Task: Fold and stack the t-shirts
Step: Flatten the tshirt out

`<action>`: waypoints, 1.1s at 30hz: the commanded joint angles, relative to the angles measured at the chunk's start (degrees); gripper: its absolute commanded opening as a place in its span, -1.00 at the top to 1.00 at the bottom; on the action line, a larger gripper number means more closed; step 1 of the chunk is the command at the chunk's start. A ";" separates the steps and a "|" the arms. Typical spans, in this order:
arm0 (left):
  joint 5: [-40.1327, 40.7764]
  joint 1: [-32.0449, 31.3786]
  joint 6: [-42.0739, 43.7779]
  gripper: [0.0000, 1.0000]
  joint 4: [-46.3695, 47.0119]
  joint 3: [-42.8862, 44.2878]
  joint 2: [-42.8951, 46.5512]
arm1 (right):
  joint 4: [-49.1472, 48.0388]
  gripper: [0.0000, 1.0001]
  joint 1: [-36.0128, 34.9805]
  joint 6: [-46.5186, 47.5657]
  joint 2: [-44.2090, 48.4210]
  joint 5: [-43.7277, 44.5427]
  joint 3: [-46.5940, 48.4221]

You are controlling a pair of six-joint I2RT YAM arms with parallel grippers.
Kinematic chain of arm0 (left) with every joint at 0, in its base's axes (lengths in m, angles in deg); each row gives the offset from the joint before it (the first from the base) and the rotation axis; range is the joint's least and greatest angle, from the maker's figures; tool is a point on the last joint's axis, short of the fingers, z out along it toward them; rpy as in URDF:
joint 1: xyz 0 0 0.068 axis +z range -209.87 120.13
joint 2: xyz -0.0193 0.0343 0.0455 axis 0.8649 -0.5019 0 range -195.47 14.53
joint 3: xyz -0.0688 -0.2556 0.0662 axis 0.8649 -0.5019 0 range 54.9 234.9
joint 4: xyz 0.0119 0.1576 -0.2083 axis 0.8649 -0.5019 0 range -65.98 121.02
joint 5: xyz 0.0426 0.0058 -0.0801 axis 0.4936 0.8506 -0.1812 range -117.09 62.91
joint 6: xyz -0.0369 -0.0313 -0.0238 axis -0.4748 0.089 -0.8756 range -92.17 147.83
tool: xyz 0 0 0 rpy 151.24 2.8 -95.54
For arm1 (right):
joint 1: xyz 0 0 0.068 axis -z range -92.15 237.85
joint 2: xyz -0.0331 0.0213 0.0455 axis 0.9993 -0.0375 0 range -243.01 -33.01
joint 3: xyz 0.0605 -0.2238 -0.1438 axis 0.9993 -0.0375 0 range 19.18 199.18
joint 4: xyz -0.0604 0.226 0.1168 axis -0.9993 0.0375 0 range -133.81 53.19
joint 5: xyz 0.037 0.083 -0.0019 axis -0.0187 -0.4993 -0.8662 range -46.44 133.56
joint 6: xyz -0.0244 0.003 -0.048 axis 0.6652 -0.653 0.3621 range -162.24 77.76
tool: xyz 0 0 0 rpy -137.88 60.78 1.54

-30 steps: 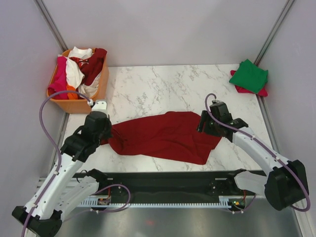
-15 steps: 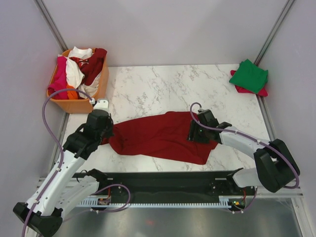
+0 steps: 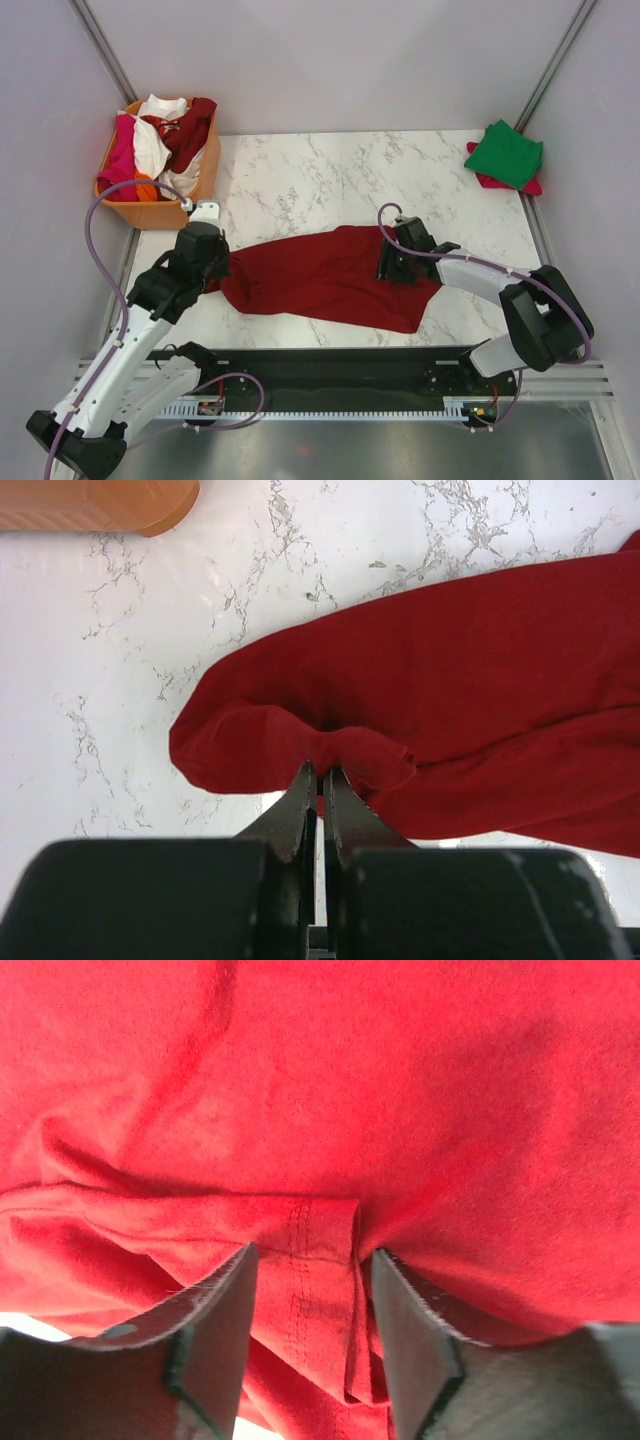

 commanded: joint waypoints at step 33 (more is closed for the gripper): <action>-0.88 -0.08 -1.84 0.95 1.96 0.50 1.49 | 15.25 0.13 -5.37 4.15 1.23 16.30 11.43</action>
